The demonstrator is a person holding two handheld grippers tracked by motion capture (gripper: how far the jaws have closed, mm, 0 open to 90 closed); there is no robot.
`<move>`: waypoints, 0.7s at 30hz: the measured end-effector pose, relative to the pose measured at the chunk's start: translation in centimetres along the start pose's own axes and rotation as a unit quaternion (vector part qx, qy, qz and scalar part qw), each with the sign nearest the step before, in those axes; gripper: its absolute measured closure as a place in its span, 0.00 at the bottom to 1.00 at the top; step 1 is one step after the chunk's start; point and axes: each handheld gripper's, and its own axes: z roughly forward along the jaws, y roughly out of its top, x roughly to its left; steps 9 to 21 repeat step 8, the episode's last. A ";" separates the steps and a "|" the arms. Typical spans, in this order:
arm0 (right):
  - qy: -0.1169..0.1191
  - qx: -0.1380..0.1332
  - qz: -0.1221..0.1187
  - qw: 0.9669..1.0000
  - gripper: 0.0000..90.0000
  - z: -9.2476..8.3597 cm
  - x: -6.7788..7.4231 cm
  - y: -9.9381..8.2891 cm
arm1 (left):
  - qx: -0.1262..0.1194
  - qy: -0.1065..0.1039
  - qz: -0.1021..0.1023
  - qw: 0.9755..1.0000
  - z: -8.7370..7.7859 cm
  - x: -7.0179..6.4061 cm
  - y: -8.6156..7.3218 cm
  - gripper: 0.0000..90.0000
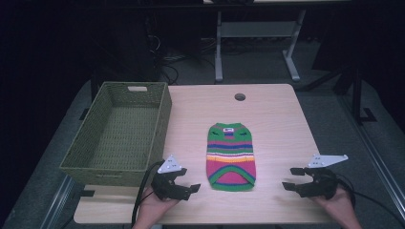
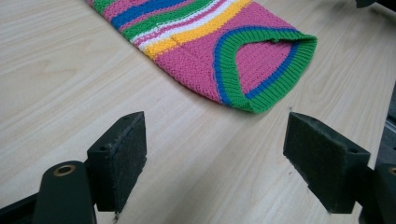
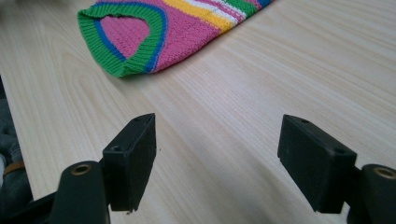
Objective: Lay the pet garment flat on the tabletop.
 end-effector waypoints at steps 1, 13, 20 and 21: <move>0.001 -0.002 -0.001 1.000 0.30 -0.1 0.2 -0.1 | 0.001 0.003 0.002 1.000 0.0 0.0 -0.3 0.23; -0.002 -0.015 -0.004 1.000 0.28 -1.2 2.0 -1.8 | -0.009 -0.003 0.001 1.000 -0.9 -0.2 -1.1 0.22; -0.002 -0.015 -0.004 1.000 0.28 -1.2 2.0 -1.8 | -0.009 -0.003 0.001 1.000 -0.9 -0.2 -1.1 0.22; -0.002 -0.015 -0.004 1.000 0.28 -1.2 2.0 -1.8 | -0.009 -0.003 0.001 1.000 -0.9 -0.2 -1.1 0.22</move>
